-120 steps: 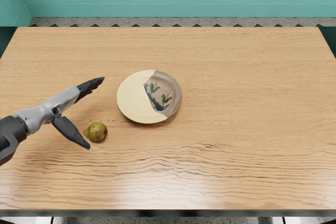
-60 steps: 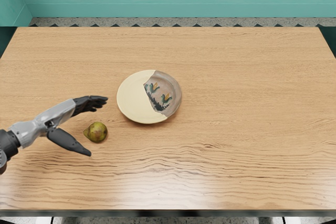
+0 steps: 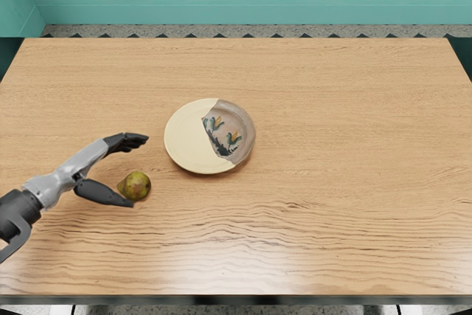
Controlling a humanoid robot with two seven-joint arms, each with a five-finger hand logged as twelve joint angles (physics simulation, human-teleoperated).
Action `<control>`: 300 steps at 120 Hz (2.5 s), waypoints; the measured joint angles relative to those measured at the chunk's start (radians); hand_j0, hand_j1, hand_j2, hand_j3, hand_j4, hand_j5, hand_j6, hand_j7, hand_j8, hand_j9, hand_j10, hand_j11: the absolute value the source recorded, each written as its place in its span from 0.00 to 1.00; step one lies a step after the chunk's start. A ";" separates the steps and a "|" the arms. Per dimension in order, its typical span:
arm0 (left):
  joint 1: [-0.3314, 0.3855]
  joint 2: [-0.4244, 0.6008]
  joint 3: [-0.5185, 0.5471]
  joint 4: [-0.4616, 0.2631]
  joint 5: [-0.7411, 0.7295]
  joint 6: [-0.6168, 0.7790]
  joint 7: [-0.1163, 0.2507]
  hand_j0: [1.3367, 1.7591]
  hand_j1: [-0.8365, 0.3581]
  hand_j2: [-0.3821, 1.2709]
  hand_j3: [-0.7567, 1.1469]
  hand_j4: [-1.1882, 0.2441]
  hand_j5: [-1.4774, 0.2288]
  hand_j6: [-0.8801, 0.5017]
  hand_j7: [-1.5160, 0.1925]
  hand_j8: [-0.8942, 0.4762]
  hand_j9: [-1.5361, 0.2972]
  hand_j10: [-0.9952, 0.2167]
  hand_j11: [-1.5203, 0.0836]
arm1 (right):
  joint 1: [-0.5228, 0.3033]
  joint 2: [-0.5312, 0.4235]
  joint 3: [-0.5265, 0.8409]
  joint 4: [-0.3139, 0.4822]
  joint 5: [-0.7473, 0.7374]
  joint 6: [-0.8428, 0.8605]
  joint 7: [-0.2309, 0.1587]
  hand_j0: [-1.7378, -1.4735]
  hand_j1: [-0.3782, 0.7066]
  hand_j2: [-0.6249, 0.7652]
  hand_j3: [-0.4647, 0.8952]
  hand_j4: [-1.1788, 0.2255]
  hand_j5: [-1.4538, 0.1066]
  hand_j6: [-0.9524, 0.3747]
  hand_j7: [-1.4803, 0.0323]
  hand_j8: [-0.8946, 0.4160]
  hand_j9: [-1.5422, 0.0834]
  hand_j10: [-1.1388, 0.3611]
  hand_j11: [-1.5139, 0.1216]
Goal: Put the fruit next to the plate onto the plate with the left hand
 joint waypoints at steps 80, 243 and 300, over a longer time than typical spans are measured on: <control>-0.033 -0.009 0.061 0.011 0.025 0.003 0.044 0.76 0.55 0.29 0.40 0.52 0.53 0.31 0.55 0.33 0.52 0.45 0.59 | 0.000 0.000 -0.001 0.000 0.000 0.000 0.000 0.30 0.06 0.44 0.34 0.82 0.90 0.69 0.95 0.66 0.92 0.74 0.90; -0.054 0.002 0.057 0.000 0.083 -0.067 0.110 0.75 0.43 0.36 0.40 0.36 0.43 0.34 0.42 0.38 0.38 0.36 0.42 | 0.000 0.000 -0.001 0.000 0.000 0.000 0.002 0.30 0.06 0.44 0.34 0.82 0.90 0.69 0.95 0.66 0.92 0.74 0.90; -0.076 0.011 0.060 0.000 0.080 -0.096 0.126 0.75 0.46 0.44 0.40 0.35 0.35 0.32 0.37 0.33 0.34 0.30 0.38 | 0.000 0.000 -0.002 0.000 -0.001 0.000 0.000 0.30 0.06 0.44 0.34 0.82 0.90 0.69 0.95 0.66 0.92 0.74 0.90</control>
